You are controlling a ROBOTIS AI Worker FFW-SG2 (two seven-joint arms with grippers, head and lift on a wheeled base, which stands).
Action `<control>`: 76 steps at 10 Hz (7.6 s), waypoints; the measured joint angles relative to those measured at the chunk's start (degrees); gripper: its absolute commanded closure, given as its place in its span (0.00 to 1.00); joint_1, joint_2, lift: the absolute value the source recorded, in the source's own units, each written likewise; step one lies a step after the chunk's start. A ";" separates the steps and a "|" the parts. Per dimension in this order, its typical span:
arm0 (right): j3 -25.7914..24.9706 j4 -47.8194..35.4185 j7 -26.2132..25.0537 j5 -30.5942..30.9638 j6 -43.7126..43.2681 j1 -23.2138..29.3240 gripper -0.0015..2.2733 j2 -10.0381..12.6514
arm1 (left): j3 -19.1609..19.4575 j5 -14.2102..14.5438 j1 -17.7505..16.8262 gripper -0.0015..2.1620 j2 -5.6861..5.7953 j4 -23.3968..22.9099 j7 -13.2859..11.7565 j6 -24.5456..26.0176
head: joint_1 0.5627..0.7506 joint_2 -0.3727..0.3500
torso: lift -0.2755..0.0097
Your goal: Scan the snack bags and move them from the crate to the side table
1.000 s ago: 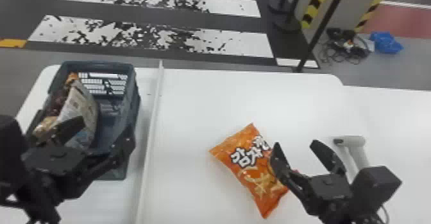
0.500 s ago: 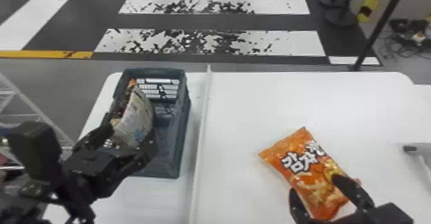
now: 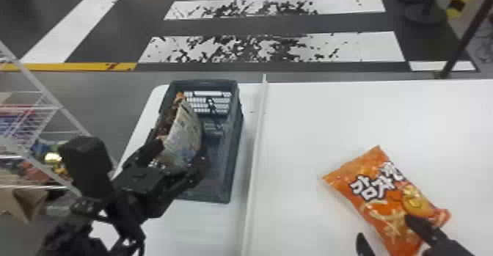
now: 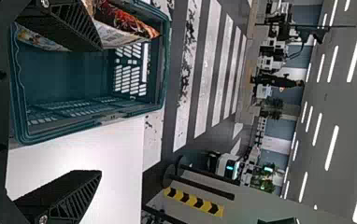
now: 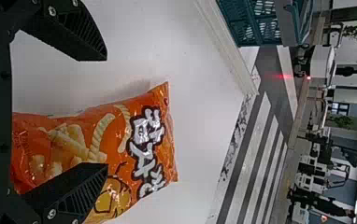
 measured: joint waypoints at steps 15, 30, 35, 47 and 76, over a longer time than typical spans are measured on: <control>-13.78 -2.44 10.03 -22.04 17.40 -9.30 0.99 3.33 | -0.96 0.79 -2.12 0.03 -0.28 1.79 -1.02 0.18 | 0.70 0.57 | 0.66; -44.06 6.60 -2.20 -63.80 36.71 -13.04 0.02 16.32 | -4.28 -1.12 -3.20 0.03 0.42 1.77 -0.78 1.18 | 0.70 0.25 | 0.66; -48.55 6.17 14.47 -51.17 35.22 -14.34 0.03 13.68 | -5.22 -1.16 -2.83 0.03 0.50 1.37 -0.96 1.67 | 0.70 0.14 | 0.66; -32.83 10.87 34.02 -30.35 14.90 -17.92 0.98 11.43 | -9.63 -3.22 -2.33 0.03 1.92 1.99 -0.90 1.82 | 0.70 0.26 | 0.66; -27.64 34.19 38.74 -23.94 -1.79 -26.76 0.98 4.91 | -10.87 -4.04 -1.10 0.03 2.84 2.63 -2.28 1.06 | 0.70 0.15 | 0.66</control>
